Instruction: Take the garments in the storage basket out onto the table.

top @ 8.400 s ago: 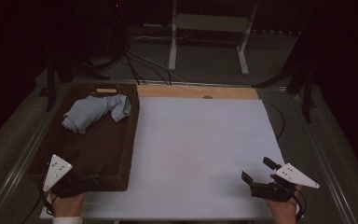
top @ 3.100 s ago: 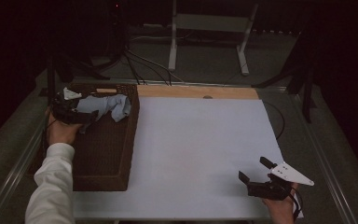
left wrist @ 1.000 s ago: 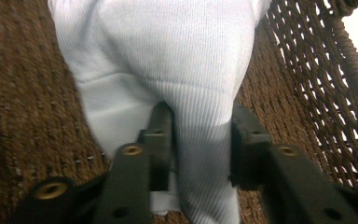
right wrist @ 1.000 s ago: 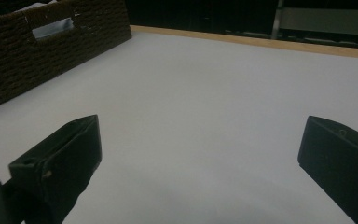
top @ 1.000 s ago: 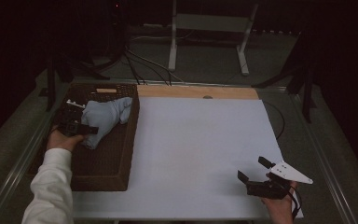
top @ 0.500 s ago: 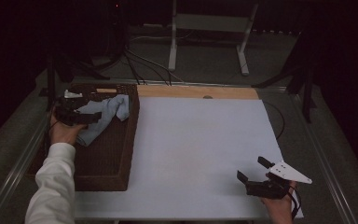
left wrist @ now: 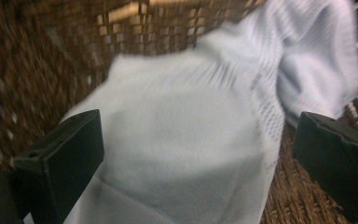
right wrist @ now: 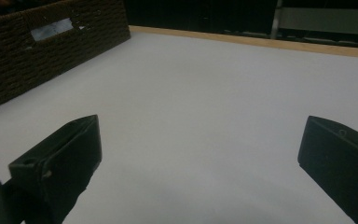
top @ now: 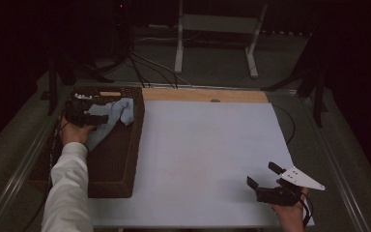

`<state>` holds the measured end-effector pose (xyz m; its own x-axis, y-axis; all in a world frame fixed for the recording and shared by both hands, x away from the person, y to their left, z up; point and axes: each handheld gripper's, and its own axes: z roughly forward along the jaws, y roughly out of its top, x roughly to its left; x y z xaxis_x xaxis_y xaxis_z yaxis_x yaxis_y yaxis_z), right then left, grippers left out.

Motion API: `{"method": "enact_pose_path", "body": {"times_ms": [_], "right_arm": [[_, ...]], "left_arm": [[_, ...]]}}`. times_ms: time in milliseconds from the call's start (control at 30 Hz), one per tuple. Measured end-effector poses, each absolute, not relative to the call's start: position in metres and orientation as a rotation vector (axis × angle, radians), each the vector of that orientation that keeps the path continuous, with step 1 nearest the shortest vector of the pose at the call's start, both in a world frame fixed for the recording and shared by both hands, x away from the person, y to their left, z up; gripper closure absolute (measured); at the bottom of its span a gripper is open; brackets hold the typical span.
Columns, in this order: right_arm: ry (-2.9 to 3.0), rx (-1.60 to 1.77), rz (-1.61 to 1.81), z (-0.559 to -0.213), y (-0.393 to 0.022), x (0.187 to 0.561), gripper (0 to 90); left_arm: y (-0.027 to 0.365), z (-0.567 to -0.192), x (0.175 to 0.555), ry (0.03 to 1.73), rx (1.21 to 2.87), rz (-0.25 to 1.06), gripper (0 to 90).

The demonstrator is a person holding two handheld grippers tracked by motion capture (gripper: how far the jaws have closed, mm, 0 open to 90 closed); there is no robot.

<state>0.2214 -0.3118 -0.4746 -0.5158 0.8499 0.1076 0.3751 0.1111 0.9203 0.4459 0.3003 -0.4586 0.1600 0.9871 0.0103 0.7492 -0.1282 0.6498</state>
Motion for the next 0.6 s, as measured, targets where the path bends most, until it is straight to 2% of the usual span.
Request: {"method": "enact_pose_path", "body": {"times_ms": [233,300,433,467,500,600], "right_arm": [[1.938,1.191,1.386,-0.475,-0.313,0.220,0.0],[1.938,1.196,1.384,-0.475,-0.313,0.220,0.0],[1.939,1.191,1.383,-0.474,-0.313,0.219,0.0],[1.940,1.193,1.381,-0.475,-0.313,0.219,0.0],[1.940,1.193,1.381,-0.475,-0.313,0.219,0.0],[1.936,1.193,1.383,-0.474,-0.314,0.219,0.0]], "left_arm": [[0.296,-0.476,0.451,1.747,2.048,0.527,0.5],[0.297,-0.476,0.451,1.760,2.045,0.515,4.4],[0.299,-0.478,0.451,1.802,2.067,0.478,18.1],[0.297,-0.478,0.450,1.811,2.106,0.488,29.4],[0.296,-0.476,0.449,1.800,2.134,0.490,34.5],[0.299,-0.470,0.447,1.793,2.132,0.470,61.7]]}}
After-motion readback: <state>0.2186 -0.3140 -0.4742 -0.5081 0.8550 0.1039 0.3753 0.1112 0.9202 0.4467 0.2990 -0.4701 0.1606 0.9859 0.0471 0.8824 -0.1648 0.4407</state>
